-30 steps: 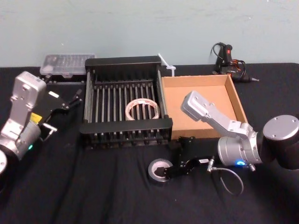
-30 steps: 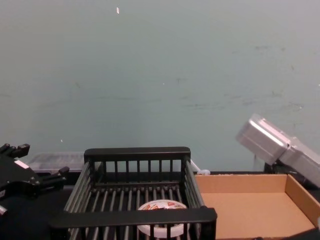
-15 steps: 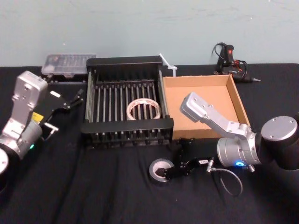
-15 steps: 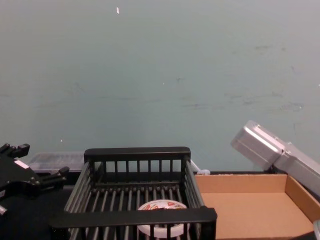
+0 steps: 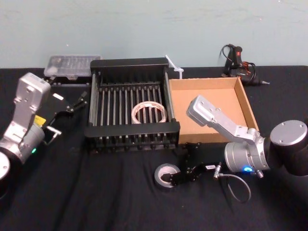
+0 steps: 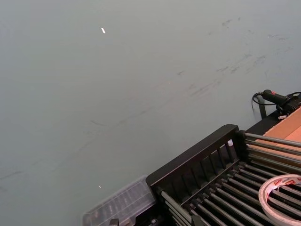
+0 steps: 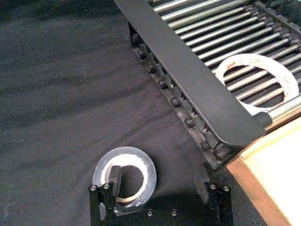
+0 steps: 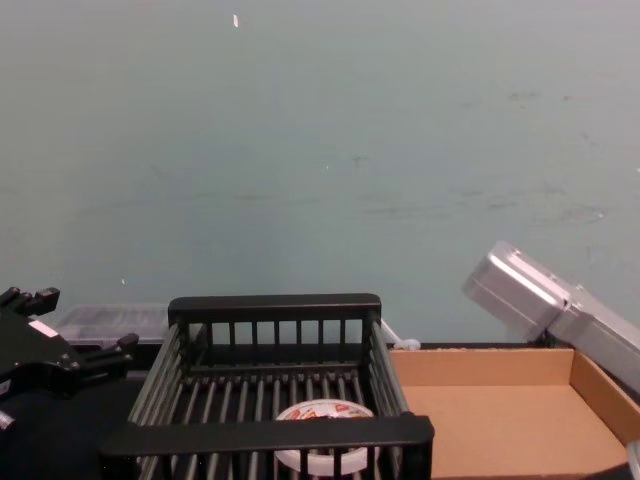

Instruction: Pick up the white tape and place it into the black box , Pick up the silver tape and place it into the brown box.

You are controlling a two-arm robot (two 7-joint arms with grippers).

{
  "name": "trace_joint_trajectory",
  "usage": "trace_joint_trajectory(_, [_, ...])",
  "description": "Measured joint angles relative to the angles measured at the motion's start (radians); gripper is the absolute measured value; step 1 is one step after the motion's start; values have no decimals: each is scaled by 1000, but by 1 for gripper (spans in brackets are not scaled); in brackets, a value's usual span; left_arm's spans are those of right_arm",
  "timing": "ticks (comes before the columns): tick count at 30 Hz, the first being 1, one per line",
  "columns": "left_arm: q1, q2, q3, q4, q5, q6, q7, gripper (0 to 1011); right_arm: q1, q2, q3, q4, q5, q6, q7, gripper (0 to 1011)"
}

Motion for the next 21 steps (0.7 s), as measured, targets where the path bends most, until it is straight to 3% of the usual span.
trace_joint_trajectory(9, [0, 0, 0, 0, 0, 0, 0, 1001, 0, 1, 1, -1, 0, -1, 0, 983])
trace_joint_trajectory(16, [0, 0, 0, 0, 0, 0, 0, 1001, 0, 1, 1, -1, 1, -1, -1, 863])
trace_joint_trajectory(17, [0, 0, 0, 0, 0, 0, 0, 1001, 0, 1, 1, -2, 1, -1, -1, 794])
trace_joint_trajectory(21, [0, 0, 0, 0, 0, 0, 0, 1001, 0, 1, 1, -2, 1, -1, -1, 682])
